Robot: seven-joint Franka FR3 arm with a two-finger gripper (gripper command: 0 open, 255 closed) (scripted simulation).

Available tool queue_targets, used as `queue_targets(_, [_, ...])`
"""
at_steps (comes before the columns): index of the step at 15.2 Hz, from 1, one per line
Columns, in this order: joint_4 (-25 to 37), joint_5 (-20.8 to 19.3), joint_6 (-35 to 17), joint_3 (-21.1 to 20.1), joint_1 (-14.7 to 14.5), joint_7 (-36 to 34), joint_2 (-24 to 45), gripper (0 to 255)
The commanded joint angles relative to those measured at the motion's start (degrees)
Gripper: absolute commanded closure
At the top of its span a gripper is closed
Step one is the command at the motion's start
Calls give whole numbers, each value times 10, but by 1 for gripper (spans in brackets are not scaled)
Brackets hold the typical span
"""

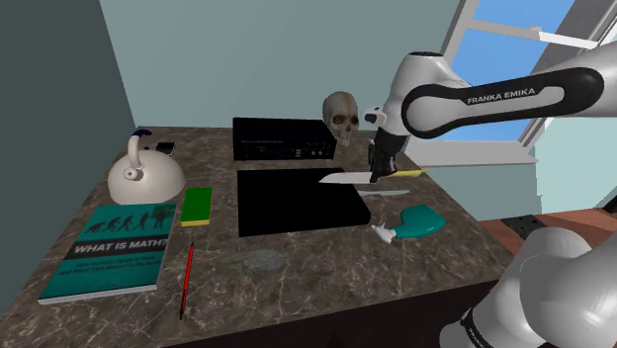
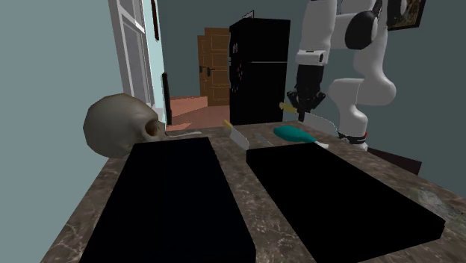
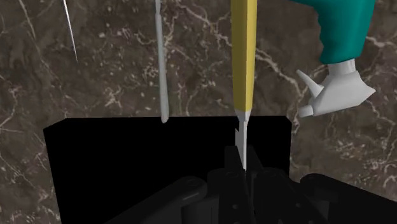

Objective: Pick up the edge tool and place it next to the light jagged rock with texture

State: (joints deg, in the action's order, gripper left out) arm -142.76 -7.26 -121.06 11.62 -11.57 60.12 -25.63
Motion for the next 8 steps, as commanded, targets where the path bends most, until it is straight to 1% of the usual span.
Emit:
queue_targets(1, [-20,4,4,-20,-8,-27,-22,255])
queue_targets(8, [-65,39,21,-101,-52,-126,-79,255])
